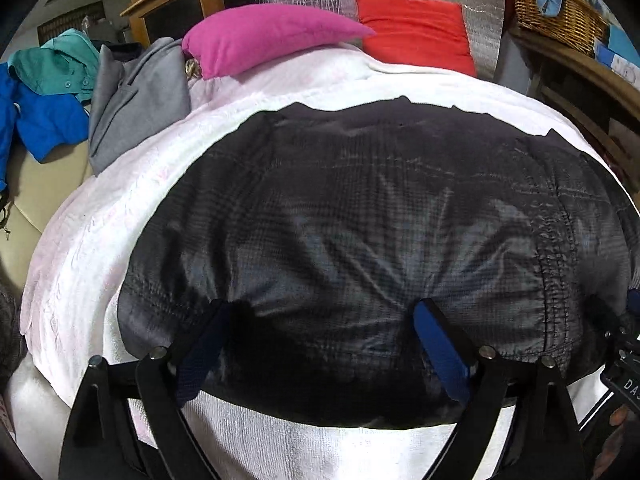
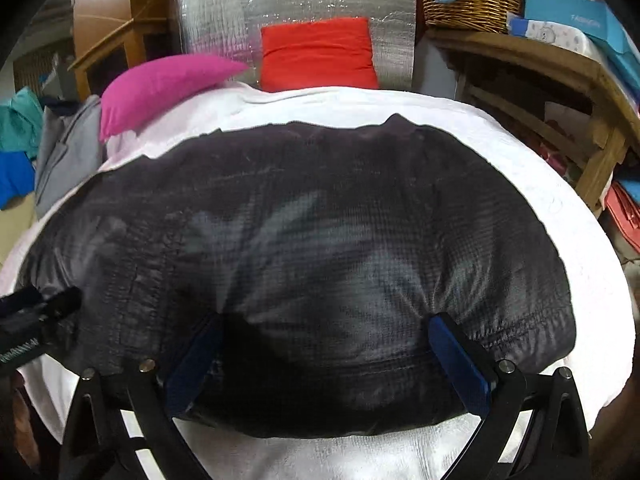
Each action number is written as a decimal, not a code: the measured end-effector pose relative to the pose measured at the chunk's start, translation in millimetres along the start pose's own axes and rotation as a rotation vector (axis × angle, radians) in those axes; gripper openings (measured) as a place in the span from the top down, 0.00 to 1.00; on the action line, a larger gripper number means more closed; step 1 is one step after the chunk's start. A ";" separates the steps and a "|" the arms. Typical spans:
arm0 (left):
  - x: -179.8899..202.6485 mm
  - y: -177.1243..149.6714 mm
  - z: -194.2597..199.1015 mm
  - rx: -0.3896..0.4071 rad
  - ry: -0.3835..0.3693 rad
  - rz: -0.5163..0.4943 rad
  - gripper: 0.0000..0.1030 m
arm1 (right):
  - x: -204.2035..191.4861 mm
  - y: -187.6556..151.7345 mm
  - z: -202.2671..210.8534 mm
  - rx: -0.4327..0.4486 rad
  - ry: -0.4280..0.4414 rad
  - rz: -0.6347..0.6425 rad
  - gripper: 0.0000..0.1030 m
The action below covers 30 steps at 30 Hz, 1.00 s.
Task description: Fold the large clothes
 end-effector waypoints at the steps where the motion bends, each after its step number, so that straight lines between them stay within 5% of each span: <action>1: -0.6 -0.2 -2.0 -0.004 0.001 -0.001 0.05 | 0.2 0.6 0.0 -0.005 -0.001 -0.002 0.00; 10: -21.8 7.1 15.1 0.001 -0.011 0.057 0.06 | 19.4 11.2 39.8 0.064 -0.001 -0.073 0.00; 15: -28.5 3.0 9.0 -0.044 -0.012 0.079 0.06 | 43.7 7.4 23.5 -0.022 -0.041 -0.116 0.00; 30: -35.0 13.7 57.7 0.047 -0.053 0.095 0.06 | -20.0 8.1 93.4 0.074 0.056 0.004 0.00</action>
Point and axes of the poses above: each gripper's, at about its wrist camera, not at the fingertips, and z roughly against the way its jaws point, x to its right, y to its top, the point moved 3 cm from there along -z, roughly the way its jaws point, and after that the axes turned 15 degrees about y, right-handed, at the moved point
